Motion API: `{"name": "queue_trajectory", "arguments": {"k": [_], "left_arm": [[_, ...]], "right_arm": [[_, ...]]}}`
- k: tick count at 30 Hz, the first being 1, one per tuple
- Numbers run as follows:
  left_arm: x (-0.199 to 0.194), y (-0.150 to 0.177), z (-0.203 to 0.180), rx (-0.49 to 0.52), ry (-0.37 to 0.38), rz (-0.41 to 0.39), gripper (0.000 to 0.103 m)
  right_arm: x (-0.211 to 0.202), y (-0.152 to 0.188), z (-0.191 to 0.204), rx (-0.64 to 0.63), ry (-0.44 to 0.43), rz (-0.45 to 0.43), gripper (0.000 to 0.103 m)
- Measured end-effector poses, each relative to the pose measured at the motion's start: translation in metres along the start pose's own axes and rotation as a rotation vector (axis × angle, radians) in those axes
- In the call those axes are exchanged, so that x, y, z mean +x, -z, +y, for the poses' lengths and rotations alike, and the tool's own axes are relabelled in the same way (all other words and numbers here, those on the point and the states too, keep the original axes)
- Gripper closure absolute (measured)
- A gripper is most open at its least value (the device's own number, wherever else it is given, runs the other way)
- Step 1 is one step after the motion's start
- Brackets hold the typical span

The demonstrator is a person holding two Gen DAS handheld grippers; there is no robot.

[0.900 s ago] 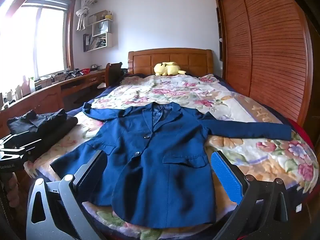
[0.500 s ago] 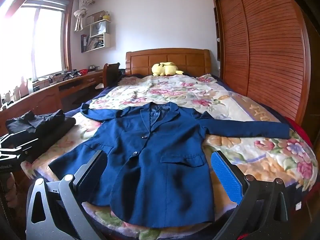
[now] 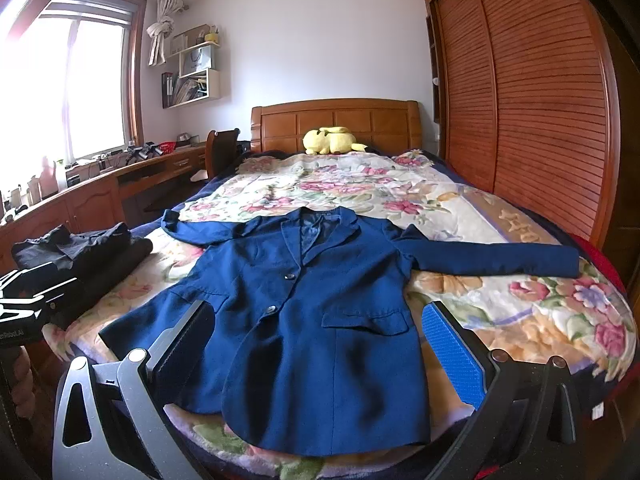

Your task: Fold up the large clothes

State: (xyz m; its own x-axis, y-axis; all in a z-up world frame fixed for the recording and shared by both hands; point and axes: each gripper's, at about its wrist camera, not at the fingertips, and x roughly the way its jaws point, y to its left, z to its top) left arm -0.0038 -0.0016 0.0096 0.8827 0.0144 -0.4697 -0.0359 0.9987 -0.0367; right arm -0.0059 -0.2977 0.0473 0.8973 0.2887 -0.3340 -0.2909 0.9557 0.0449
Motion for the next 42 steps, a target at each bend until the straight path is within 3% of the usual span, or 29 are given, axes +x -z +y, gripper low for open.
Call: {"name": "queue_trajectory", "arguments": {"k": [42], "left_arm": [[-0.0054,0.0006,0.0011,-0.006,0.001,-0.015,0.0]], "right_arm": [[-0.0014,0.0005,0.0033,-0.003,-0.002,-0.011,0.0]]}}
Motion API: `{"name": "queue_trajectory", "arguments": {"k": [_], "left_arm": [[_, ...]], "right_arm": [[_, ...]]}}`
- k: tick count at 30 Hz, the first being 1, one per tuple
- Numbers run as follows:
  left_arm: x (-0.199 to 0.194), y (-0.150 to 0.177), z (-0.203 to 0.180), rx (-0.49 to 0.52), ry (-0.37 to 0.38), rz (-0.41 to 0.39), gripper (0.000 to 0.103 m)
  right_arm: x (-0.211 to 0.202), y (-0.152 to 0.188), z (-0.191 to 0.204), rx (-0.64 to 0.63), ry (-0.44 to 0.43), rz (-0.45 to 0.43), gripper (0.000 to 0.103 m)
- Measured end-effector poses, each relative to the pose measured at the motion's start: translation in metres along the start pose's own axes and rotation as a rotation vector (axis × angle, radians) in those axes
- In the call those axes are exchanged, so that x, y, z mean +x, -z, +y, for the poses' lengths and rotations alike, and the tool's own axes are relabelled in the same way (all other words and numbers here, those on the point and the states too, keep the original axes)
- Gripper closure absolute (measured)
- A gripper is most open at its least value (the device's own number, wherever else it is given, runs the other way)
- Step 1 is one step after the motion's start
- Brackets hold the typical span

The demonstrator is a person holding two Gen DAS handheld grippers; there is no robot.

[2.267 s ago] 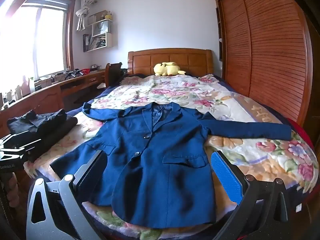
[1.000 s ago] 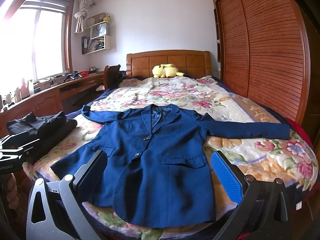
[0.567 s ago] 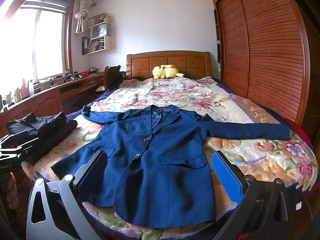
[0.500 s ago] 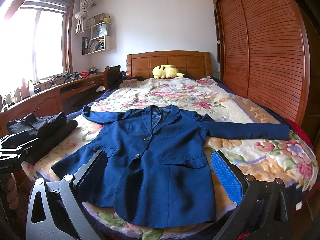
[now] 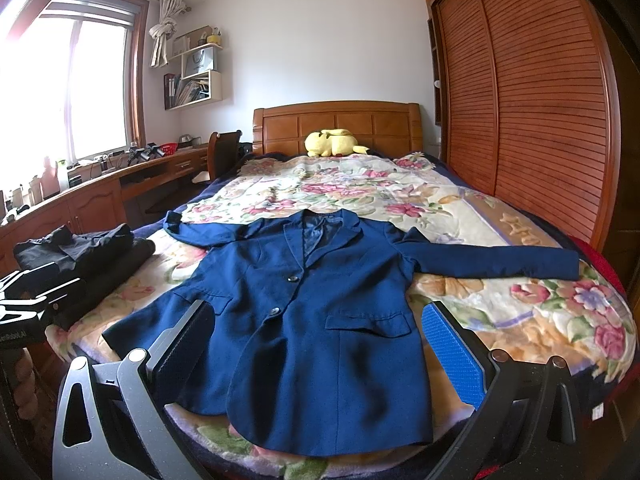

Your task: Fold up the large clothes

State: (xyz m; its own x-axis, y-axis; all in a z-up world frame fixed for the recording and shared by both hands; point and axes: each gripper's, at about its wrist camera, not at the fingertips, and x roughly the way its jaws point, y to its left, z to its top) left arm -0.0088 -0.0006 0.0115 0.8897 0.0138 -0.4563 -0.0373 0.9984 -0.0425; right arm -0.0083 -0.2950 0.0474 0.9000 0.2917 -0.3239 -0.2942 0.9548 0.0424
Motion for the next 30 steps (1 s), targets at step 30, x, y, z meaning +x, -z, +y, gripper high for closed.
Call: {"name": "queue_trajectory", "arguments": {"k": [30], "left_arm": [[0.018,0.005,-0.002,0.005,-0.017,0.024,0.0]], "right_arm": [[0.013,0.0,0.006,-0.016,-0.01,0.017,0.0]]}}
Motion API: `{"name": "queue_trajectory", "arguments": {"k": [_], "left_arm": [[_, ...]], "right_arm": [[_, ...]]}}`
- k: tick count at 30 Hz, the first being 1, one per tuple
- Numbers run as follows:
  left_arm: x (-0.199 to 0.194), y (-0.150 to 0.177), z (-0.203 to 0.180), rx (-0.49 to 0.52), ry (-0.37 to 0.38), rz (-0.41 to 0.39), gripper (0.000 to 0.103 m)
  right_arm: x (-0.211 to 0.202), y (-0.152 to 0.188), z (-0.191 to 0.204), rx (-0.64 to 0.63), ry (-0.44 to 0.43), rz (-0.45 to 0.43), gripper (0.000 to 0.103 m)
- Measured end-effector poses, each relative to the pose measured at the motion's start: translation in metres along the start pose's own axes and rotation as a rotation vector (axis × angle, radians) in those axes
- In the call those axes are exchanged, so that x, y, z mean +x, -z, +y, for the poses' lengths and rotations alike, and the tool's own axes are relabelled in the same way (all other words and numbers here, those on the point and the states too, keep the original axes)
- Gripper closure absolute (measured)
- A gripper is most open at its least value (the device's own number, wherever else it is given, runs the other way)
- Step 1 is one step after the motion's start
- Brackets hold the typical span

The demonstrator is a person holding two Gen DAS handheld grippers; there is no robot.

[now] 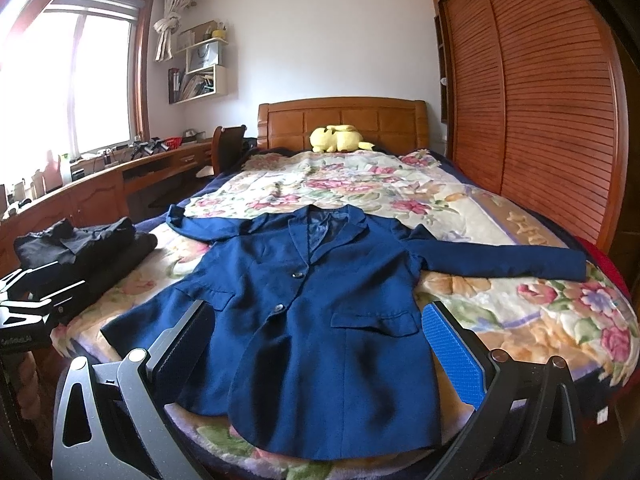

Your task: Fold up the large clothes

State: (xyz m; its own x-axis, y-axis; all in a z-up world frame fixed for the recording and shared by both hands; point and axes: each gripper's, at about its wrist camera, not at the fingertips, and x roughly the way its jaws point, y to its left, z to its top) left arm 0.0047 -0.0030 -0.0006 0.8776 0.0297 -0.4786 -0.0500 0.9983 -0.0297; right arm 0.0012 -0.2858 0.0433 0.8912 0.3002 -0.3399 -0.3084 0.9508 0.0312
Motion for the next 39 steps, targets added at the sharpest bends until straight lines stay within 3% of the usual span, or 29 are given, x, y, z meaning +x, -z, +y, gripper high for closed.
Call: {"name": "queue_trajectory", "arguments": {"k": [18,22,25,34,39], "left_arm": [[0.037,-0.015,0.026,-0.001,-0.018,-0.018,0.0],[0.055,-0.022,0.035,-0.005,-0.032,-0.023,0.0],[0.074,-0.025,0.044,-0.013,-0.051,-0.016,0.0],[0.137,-0.031,0.077,-0.021,-0.127,0.036,0.0],[0.17,-0.035,0.098,-0.052,-0.12,0.075,0.0]], "right_arm": [[0.05,-0.019,0.011,-0.05,-0.045,-0.009,0.0],[0.076,-0.023,0.013,-0.066,-0.059,-0.011,0.0],[0.099,-0.022,0.012,-0.089,-0.018,-0.021,0.0],[0.183,-0.043,0.017,-0.096,-0.088,0.016,0.0],[0.228,-0.052,0.027,-0.104,-0.145,0.057,0.0]]}}
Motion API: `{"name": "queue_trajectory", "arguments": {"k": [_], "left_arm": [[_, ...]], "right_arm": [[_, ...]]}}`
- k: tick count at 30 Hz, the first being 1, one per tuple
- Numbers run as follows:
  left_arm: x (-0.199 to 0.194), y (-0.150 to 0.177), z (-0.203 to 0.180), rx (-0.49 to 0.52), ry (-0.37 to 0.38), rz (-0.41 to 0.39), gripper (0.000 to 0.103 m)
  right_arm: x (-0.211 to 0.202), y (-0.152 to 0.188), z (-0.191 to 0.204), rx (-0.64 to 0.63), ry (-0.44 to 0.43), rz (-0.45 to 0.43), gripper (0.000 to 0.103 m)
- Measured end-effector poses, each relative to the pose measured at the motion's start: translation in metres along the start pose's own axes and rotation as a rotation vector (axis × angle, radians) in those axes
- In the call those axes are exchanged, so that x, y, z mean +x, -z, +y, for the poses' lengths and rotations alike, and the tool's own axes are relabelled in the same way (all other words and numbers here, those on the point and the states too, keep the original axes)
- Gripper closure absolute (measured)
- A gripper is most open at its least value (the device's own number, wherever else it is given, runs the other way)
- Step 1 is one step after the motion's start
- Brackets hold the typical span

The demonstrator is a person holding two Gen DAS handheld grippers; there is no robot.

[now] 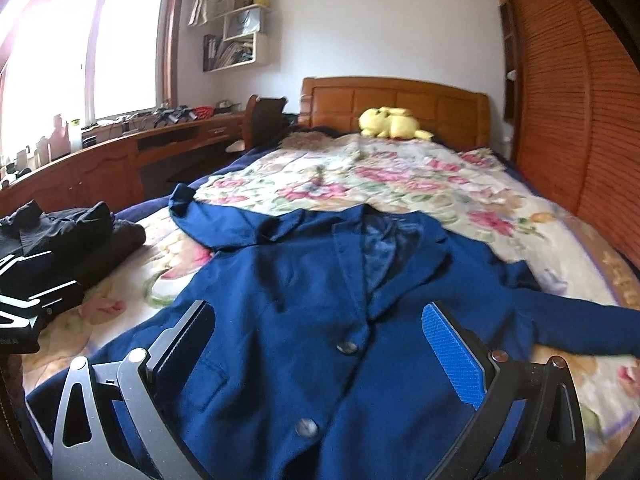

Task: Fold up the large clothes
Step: 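Grasp the blazer side nearest the left tool and fold it inward over the body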

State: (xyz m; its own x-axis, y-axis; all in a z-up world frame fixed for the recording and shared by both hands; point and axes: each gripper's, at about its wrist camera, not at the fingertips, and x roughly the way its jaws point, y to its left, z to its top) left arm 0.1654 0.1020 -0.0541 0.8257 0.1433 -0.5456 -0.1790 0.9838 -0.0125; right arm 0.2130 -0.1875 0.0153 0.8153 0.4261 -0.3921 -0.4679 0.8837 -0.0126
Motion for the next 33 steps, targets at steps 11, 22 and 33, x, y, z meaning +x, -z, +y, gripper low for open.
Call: {"name": "queue_trajectory", "arguments": {"k": [11,22,33], "left_arm": [[0.069,-0.028,0.03,0.021,0.003,0.087,0.0],[0.162,-0.065,0.049,0.036,0.048,0.163,0.0],[0.25,-0.086,0.091,-0.106,0.006,0.256,0.029]], "right_arm": [[0.085,0.012,-0.006,-0.052,-0.058,0.091,0.0],[0.1,0.013,-0.009,-0.033,-0.07,0.149,0.0],[0.101,0.014,-0.01,-0.028,-0.077,0.156,0.0]]}}
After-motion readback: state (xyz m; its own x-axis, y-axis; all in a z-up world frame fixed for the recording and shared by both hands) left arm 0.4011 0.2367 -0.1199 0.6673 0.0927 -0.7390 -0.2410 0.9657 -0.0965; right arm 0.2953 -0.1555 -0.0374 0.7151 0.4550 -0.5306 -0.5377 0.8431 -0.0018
